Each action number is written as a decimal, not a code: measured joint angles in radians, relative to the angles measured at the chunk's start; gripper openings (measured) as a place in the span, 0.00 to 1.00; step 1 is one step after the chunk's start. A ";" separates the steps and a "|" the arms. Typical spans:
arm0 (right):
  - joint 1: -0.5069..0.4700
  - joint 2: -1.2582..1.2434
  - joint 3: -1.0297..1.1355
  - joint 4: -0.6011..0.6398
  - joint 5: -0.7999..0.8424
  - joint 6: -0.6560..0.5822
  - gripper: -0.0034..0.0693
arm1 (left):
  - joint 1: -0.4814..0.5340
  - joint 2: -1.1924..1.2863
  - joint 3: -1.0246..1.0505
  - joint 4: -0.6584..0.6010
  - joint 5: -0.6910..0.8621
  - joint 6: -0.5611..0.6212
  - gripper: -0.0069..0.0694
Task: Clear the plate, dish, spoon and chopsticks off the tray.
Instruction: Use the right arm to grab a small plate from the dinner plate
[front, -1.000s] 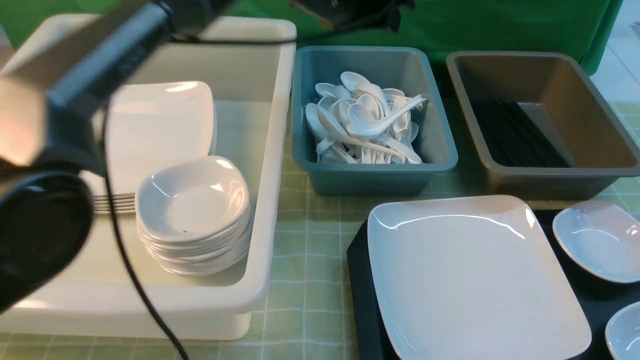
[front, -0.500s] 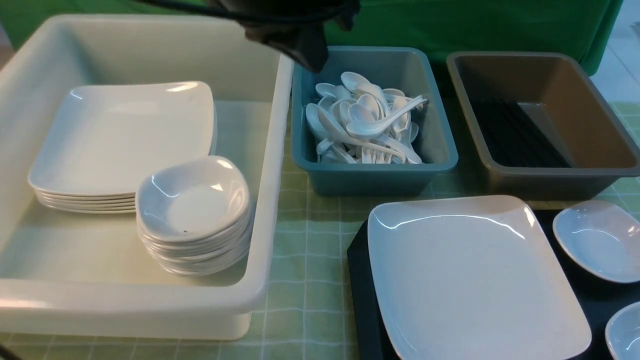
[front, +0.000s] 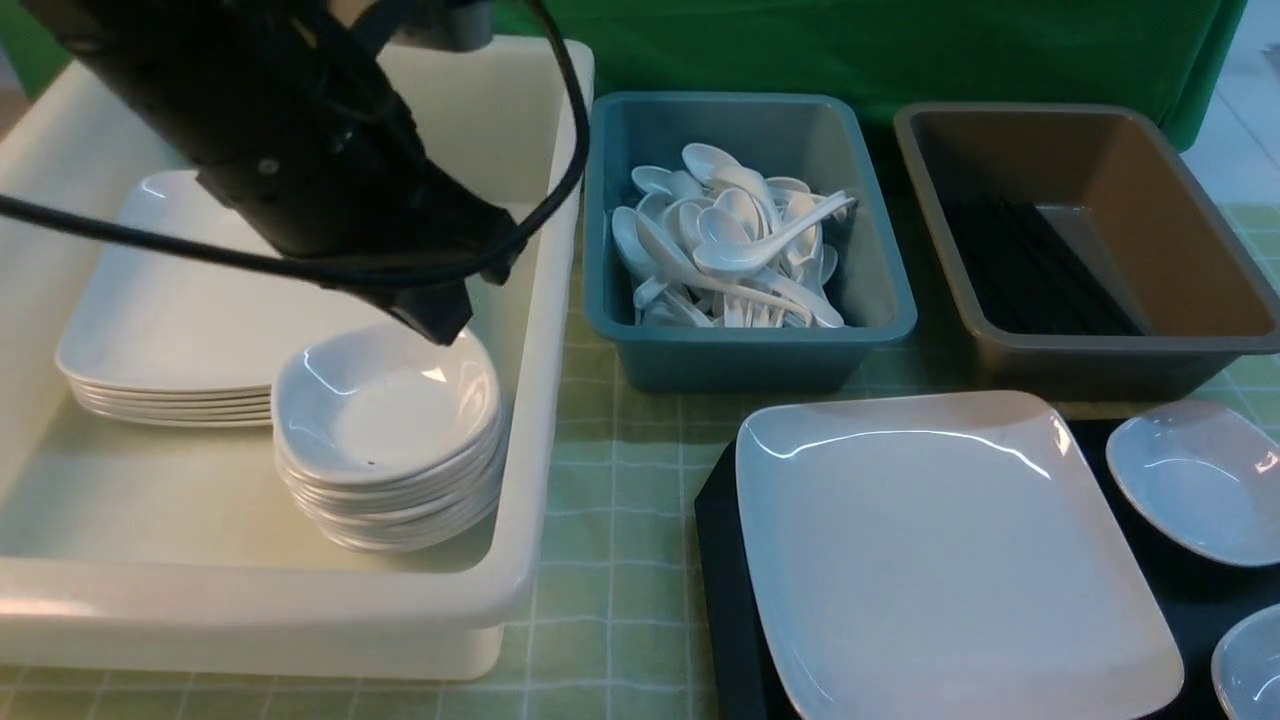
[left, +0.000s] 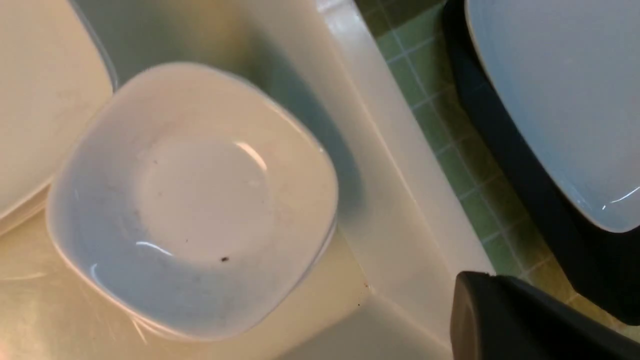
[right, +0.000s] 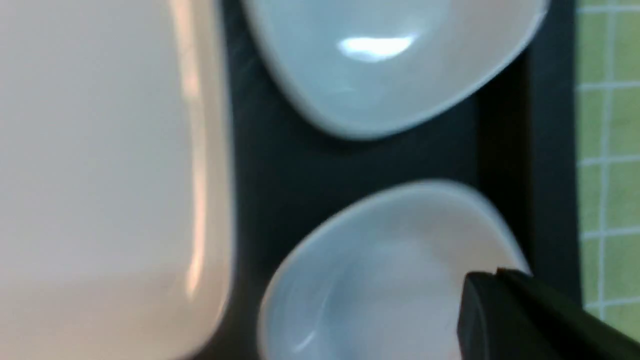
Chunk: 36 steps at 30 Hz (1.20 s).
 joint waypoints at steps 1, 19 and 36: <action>-0.026 0.031 -0.025 0.014 -0.007 -0.001 0.03 | 0.003 -0.005 0.008 0.000 0.001 0.000 0.08; -0.088 0.430 -0.196 0.070 -0.174 -0.293 0.58 | 0.004 -0.007 0.022 -0.001 0.002 -0.001 0.08; -0.012 0.510 -0.212 0.066 -0.143 -0.347 0.44 | 0.004 -0.007 0.022 -0.009 -0.049 -0.001 0.08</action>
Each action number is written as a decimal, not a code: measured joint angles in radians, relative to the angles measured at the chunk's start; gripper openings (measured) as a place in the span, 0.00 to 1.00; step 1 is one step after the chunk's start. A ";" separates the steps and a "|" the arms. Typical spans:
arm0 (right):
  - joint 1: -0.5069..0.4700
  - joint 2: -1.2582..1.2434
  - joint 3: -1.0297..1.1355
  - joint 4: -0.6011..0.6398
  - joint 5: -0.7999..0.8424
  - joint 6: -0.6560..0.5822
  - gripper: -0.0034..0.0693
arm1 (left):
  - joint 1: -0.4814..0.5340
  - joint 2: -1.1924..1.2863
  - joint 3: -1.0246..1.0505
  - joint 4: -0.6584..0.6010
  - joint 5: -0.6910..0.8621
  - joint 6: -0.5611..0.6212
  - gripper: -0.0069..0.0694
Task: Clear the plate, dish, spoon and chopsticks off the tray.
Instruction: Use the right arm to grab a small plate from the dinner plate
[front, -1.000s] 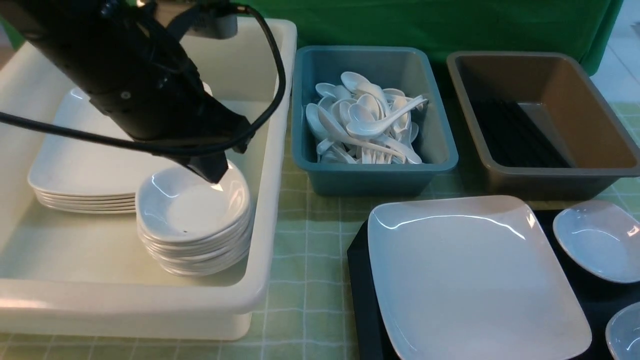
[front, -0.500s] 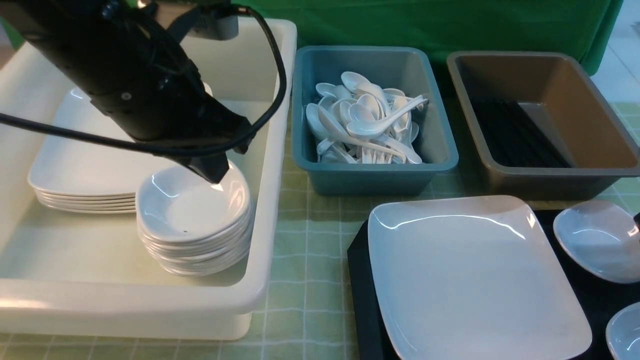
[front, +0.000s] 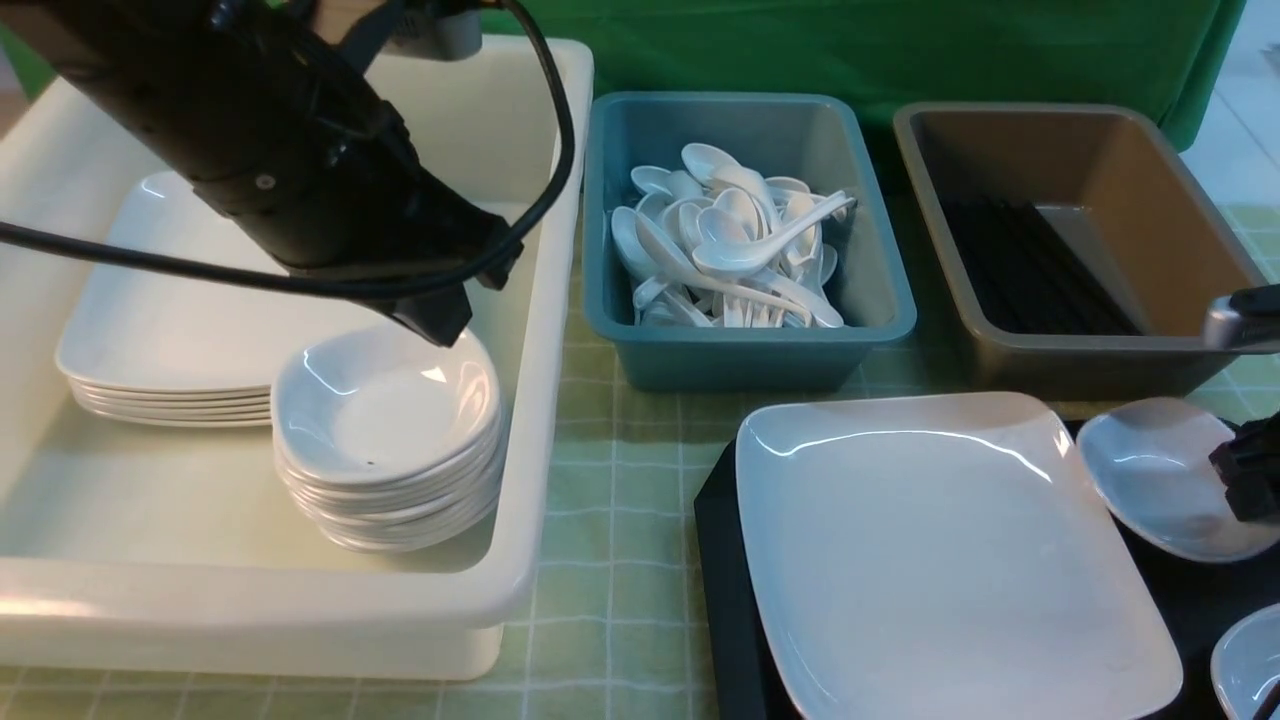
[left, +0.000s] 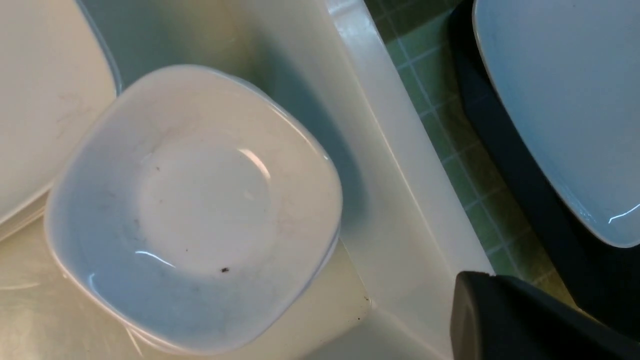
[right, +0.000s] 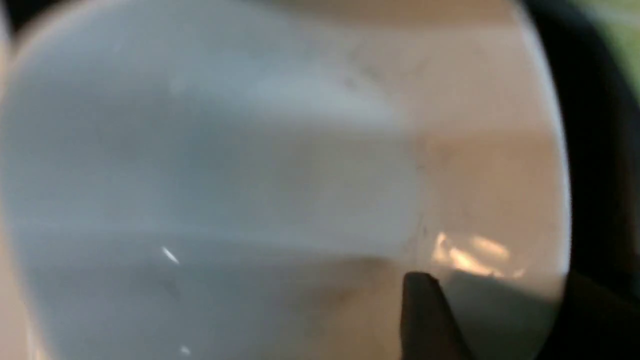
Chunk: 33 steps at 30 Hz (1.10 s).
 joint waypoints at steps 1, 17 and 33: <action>0.000 0.001 0.000 0.001 0.018 -0.001 0.39 | 0.000 0.000 0.000 0.000 -0.001 0.000 0.08; 0.000 0.005 0.000 0.002 -0.034 -0.044 0.56 | 0.000 0.000 0.000 0.000 -0.001 0.000 0.08; 0.000 0.040 -0.002 0.007 -0.043 -0.102 0.56 | 0.000 0.000 0.000 -0.009 -0.004 0.000 0.08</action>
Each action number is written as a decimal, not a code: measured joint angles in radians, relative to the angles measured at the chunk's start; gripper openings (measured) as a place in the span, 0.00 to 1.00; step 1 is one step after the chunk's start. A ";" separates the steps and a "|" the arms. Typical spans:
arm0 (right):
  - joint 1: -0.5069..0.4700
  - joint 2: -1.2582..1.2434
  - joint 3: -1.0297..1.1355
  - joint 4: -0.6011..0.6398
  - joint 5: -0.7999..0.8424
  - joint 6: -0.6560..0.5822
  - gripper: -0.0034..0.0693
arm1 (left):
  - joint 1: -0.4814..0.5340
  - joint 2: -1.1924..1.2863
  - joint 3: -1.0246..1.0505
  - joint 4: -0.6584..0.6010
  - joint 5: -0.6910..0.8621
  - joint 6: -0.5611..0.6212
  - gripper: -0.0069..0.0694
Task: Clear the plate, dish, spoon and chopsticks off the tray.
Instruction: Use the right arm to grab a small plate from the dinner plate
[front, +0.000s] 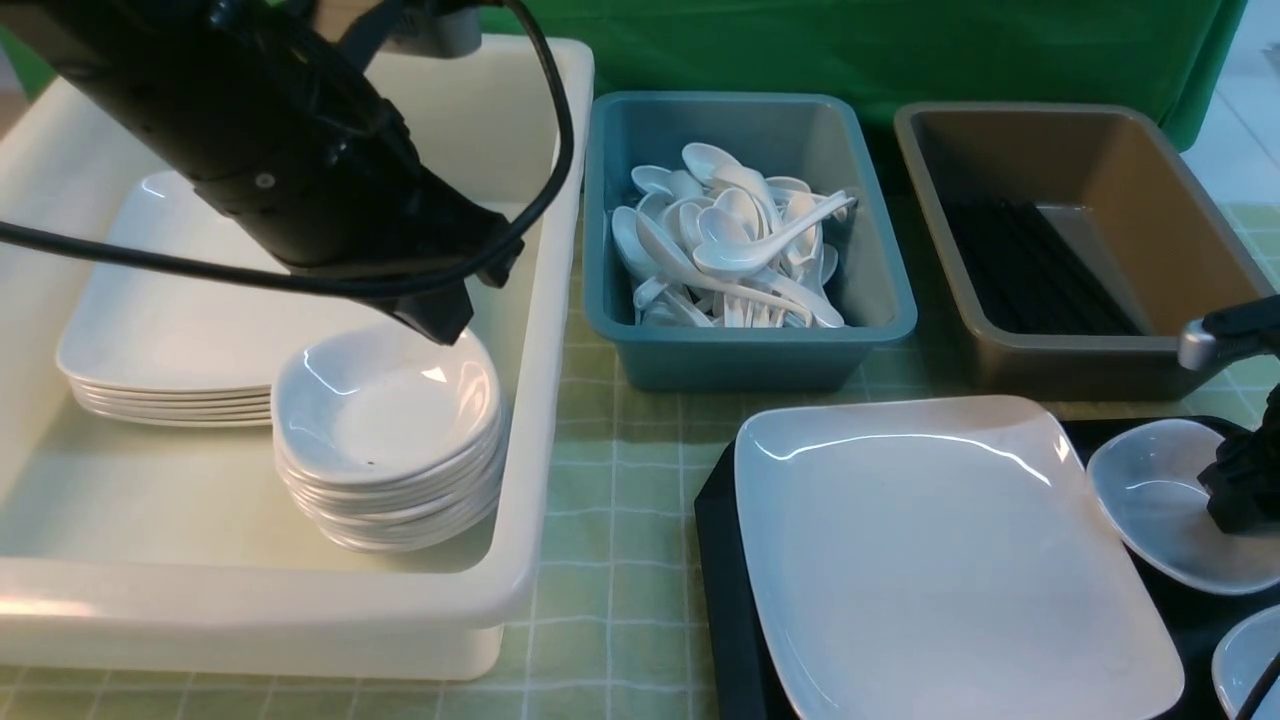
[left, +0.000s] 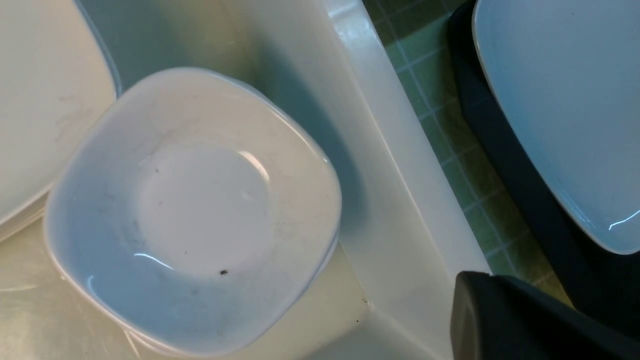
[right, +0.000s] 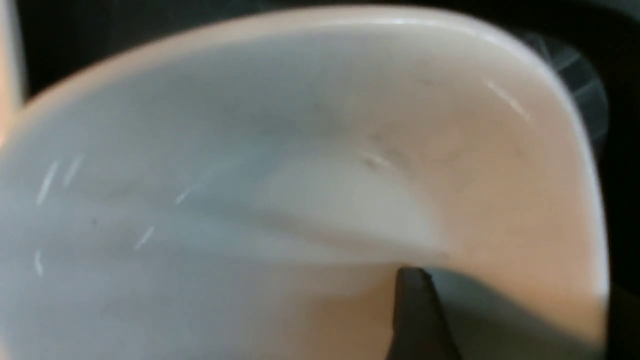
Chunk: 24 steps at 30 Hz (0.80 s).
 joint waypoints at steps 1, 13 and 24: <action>0.000 0.000 0.000 0.001 0.003 0.000 0.56 | 0.000 0.000 0.000 -0.002 0.000 0.000 0.08; -0.001 -0.014 -0.007 0.012 0.083 0.013 0.36 | 0.000 0.000 0.000 -0.009 0.000 0.000 0.08; 0.000 -0.218 0.000 0.013 0.259 0.060 0.13 | 0.000 0.000 0.000 -0.009 -0.022 0.000 0.08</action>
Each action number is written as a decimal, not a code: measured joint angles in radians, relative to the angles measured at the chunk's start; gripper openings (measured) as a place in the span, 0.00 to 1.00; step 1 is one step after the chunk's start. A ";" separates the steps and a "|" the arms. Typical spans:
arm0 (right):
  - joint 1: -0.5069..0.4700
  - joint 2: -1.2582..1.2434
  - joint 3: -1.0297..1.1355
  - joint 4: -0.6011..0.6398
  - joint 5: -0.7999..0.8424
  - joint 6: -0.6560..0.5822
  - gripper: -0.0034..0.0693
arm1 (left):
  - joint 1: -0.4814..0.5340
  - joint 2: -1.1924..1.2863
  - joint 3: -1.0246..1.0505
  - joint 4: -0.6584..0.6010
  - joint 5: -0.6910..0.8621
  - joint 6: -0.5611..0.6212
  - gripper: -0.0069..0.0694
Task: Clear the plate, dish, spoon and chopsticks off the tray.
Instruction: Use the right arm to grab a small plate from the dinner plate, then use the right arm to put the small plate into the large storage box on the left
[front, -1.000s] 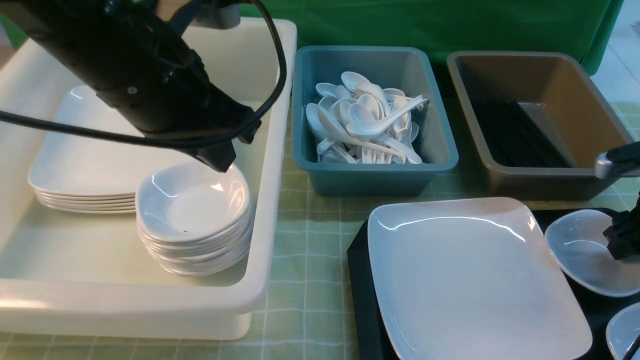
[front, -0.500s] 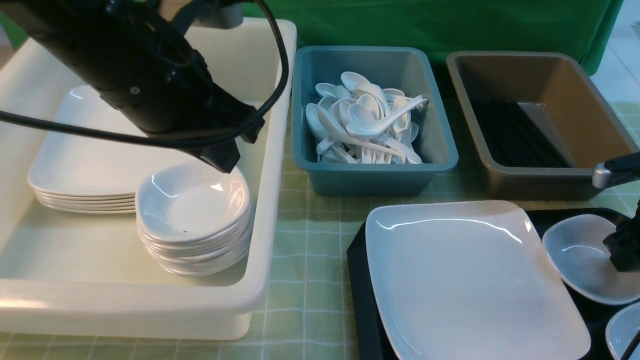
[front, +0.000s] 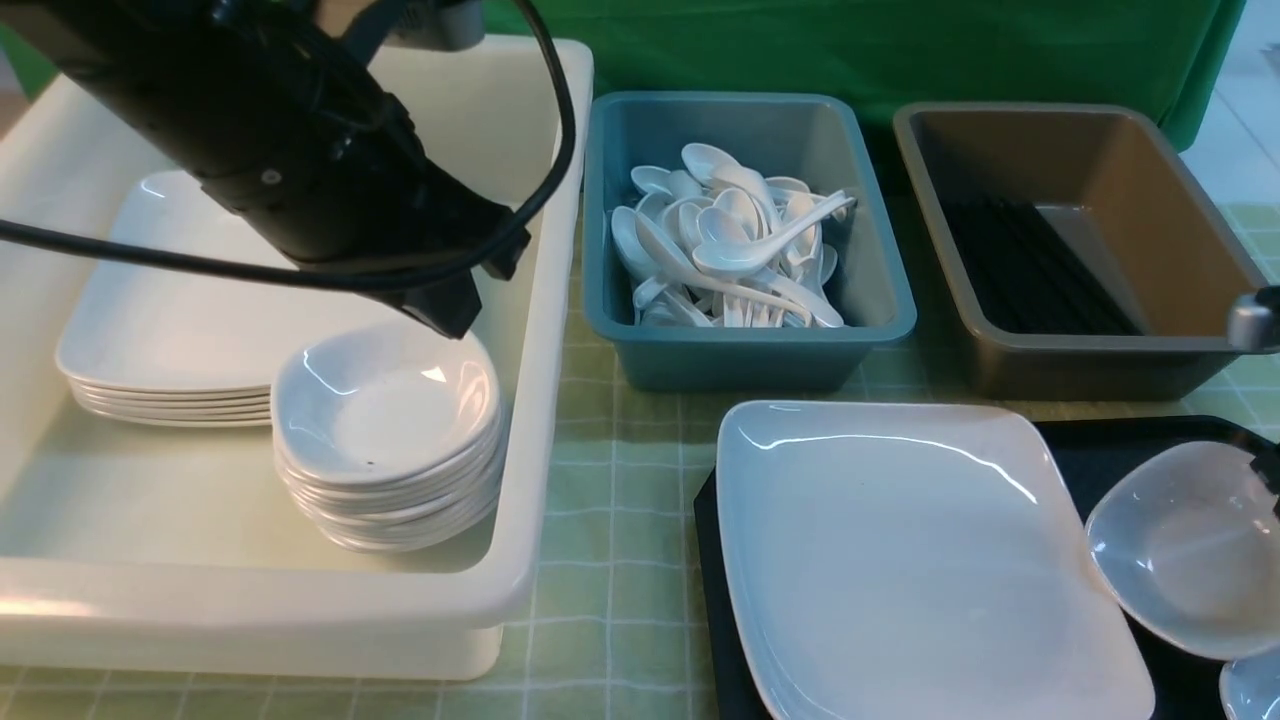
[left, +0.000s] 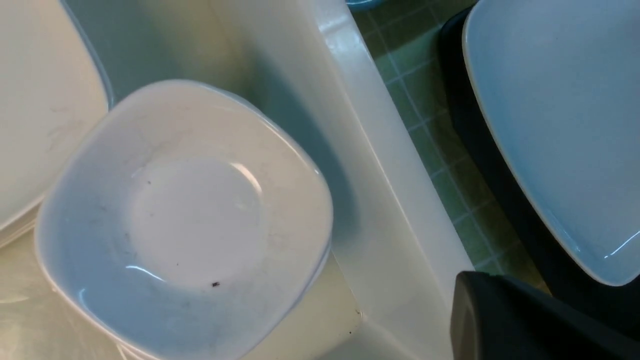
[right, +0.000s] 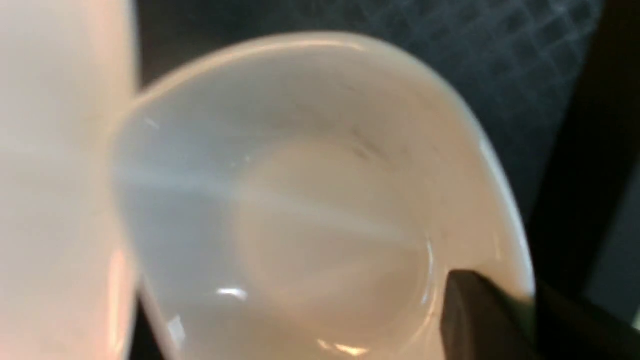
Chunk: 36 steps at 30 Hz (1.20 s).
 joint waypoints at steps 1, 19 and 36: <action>0.000 -0.005 0.000 0.000 0.002 0.001 0.13 | 0.000 0.000 0.000 0.000 -0.001 0.000 0.08; 0.083 -0.364 -0.186 0.577 0.164 0.039 0.08 | 0.124 -0.039 0.001 0.078 -0.006 0.000 0.08; 0.968 0.144 -0.362 0.730 -0.539 0.120 0.08 | 0.732 -0.048 0.001 -0.365 0.056 0.156 0.08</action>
